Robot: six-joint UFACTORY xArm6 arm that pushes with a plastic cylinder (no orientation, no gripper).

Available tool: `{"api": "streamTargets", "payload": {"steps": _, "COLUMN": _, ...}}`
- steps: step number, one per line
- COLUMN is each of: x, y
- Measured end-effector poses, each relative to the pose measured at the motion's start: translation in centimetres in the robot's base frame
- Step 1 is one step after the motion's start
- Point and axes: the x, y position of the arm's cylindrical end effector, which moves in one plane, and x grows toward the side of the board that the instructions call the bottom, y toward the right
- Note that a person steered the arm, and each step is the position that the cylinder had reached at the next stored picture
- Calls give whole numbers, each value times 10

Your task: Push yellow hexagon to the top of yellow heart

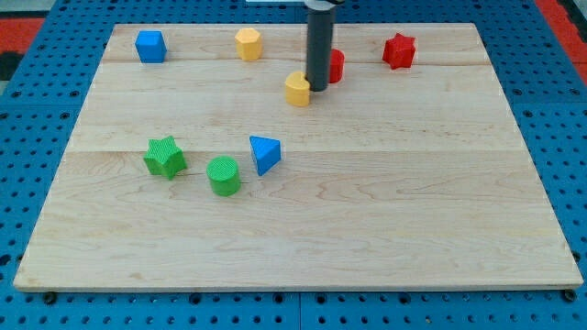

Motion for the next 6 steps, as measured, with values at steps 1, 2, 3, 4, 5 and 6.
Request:
{"api": "streamTargets", "payload": {"steps": 1, "x": -24, "y": -36}}
{"api": "streamTargets", "payload": {"steps": 2, "x": -74, "y": -39}}
{"api": "streamTargets", "payload": {"steps": 3, "x": -125, "y": -37}}
{"api": "streamTargets", "payload": {"steps": 4, "x": -135, "y": -98}}
{"api": "streamTargets", "payload": {"steps": 5, "x": -108, "y": -88}}
{"api": "streamTargets", "payload": {"steps": 6, "x": -97, "y": -12}}
